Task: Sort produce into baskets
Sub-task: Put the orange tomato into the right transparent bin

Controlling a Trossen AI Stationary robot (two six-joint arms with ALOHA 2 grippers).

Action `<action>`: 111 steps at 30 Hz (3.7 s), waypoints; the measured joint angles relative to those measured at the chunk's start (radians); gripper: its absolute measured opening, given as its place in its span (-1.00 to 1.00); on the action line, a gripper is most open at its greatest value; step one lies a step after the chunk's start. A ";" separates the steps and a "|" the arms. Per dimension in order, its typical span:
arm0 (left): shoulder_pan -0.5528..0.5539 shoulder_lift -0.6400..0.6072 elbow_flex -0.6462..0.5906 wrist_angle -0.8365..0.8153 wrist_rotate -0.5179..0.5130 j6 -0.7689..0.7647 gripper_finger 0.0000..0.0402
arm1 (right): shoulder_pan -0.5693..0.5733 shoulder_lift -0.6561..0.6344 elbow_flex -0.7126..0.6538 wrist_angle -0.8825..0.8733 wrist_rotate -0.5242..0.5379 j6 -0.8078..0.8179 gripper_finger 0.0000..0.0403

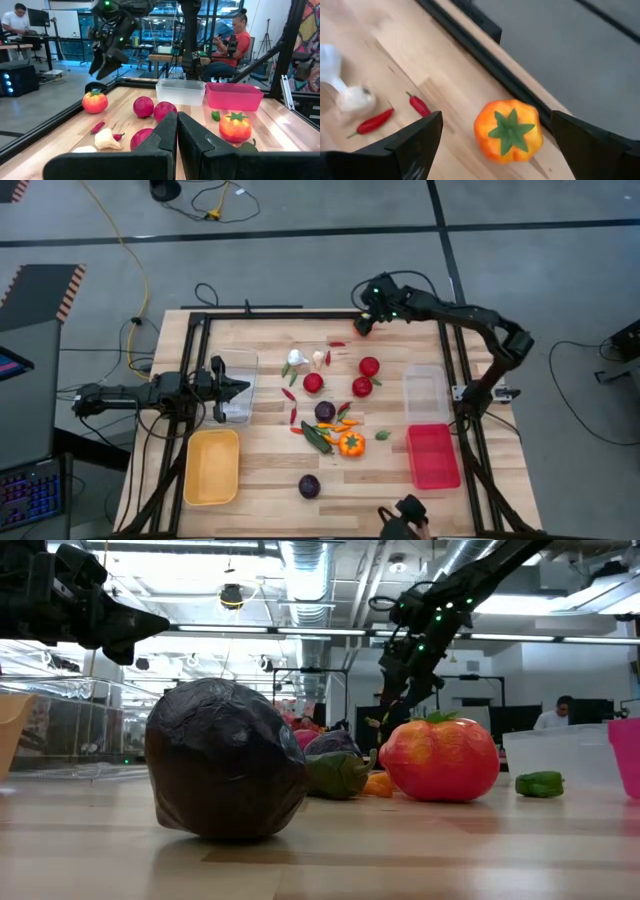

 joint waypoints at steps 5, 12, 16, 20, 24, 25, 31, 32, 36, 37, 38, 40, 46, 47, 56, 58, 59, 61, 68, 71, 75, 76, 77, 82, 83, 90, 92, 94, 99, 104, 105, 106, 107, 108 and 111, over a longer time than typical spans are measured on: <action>0.000 0.000 0.000 0.000 0.000 0.000 -1.00 | -0.007 0.088 0.085 -0.096 0.029 -0.061 0.98; 0.000 0.000 0.000 0.000 0.000 0.000 -1.00 | -0.006 0.176 0.195 -0.241 0.054 -0.140 0.98; 0.000 0.000 0.000 0.000 0.000 0.000 -1.00 | -0.006 0.215 0.237 -0.300 0.055 -0.180 0.98; 0.000 0.000 0.000 0.000 0.000 0.000 -1.00 | -0.011 0.250 0.250 -0.322 0.065 -0.180 0.98; 0.000 0.000 0.000 0.000 0.000 0.000 -1.00 | -0.019 0.274 0.252 -0.322 0.057 -0.180 0.98; 0.000 0.000 0.000 0.000 0.000 0.000 -1.00 | -0.019 0.281 0.252 -0.323 0.057 -0.180 0.98; 0.000 0.000 0.000 0.000 0.000 0.000 -1.00 | -0.026 0.288 0.252 -0.324 0.056 -0.180 0.98; 0.000 0.000 0.000 0.000 0.000 0.000 -1.00 | -0.026 0.288 0.252 -0.326 0.055 -0.180 0.98; 0.000 0.000 0.000 0.000 0.000 0.000 -1.00 | -0.026 0.289 0.252 -0.327 0.054 -0.179 0.89; 0.000 0.000 0.000 0.000 0.000 0.000 -1.00 | -0.026 0.289 0.252 -0.328 0.052 -0.179 0.86; 0.000 0.000 0.000 0.000 0.000 0.000 -1.00 | -0.026 0.289 0.252 -0.331 0.049 -0.179 0.81; 0.000 0.000 0.000 0.000 0.000 0.000 -1.00 | -0.026 0.289 0.252 -0.335 0.029 -0.179 0.72; 0.000 0.000 0.000 0.000 0.000 0.000 -1.00 | -0.024 0.287 0.252 -0.356 0.023 -0.179 0.47; 0.000 0.000 0.000 0.000 0.000 0.000 -1.00 | -0.024 0.287 0.252 -0.357 0.023 -0.173 0.45; 0.000 0.000 0.000 0.000 0.000 0.000 -1.00 | -0.008 0.287 0.252 -0.377 0.025 -0.146 0.42; 0.000 0.000 0.000 0.000 0.000 0.000 -1.00 | -0.001 0.287 0.252 -0.380 0.025 -0.146 0.42; 0.000 0.000 0.000 0.000 0.000 0.000 -1.00 | 0.004 0.286 0.252 -0.380 0.025 -0.146 0.42; 0.000 0.000 0.000 0.000 0.000 0.000 -1.00 | 0.012 0.286 0.252 -0.381 0.026 -0.145 0.42; 0.000 0.000 0.000 0.000 0.000 0.000 -1.00 | 0.042 0.254 0.249 -0.408 0.023 -0.142 0.42; 0.000 0.000 0.000 0.000 0.000 0.000 -1.00 | 0.055 0.225 0.249 -0.439 0.023 -0.133 0.42; 0.000 0.000 0.000 0.000 0.000 0.000 -1.00 | 0.078 0.172 0.249 -0.496 0.024 -0.097 0.42; 0.000 0.000 0.000 0.000 0.000 0.000 -1.00 | 0.087 0.154 0.249 -0.517 0.023 -0.089 0.42; 0.000 0.000 0.000 0.000 0.000 0.000 -1.00 | 0.096 0.135 0.249 -0.538 0.024 -0.081 0.42; 0.000 0.000 0.000 0.000 0.000 0.000 -1.00 | 0.155 0.031 0.249 -0.661 0.024 -0.002 0.42; 0.000 0.000 0.000 0.000 0.000 0.000 -1.00 | 0.171 0.007 0.250 -0.684 0.024 0.020 0.42; 0.000 0.000 0.000 0.000 0.000 0.000 -1.00 | 0.302 -0.126 0.250 -0.856 0.024 0.199 0.42; 0.000 0.000 0.000 0.000 0.000 0.000 -1.00 | 0.343 -0.156 0.250 -0.897 0.031 0.258 0.42; 0.000 0.000 0.000 0.000 0.000 0.000 -1.00 | 0.385 -0.176 0.250 -0.935 0.057 0.324 0.42; 0.000 0.000 0.000 0.000 0.000 0.000 -1.00 | 0.484 -0.193 0.250 -1.064 0.125 0.478 0.42; 0.000 0.000 0.000 0.000 0.000 0.000 -1.00 | 0.567 -0.203 0.204 -1.140 0.160 0.584 0.42; 0.000 0.000 0.000 0.000 0.000 0.000 -1.00 | 0.579 -0.211 0.181 -1.140 0.159 0.607 0.42; 0.000 0.000 0.000 0.000 0.000 0.000 -1.00 | 0.588 -0.220 0.159 -1.142 0.159 0.629 0.42; 0.000 0.000 0.000 0.000 0.000 0.001 -1.00 | 0.597 -0.232 0.134 -1.139 0.160 0.649 0.42; 0.000 0.000 0.000 0.000 0.000 0.000 -1.00 | 0.604 -0.245 0.108 -1.142 0.160 0.666 0.42; 0.000 0.000 0.000 0.000 0.000 0.000 -1.00 | 0.613 -0.276 0.033 -1.142 0.160 0.711 0.42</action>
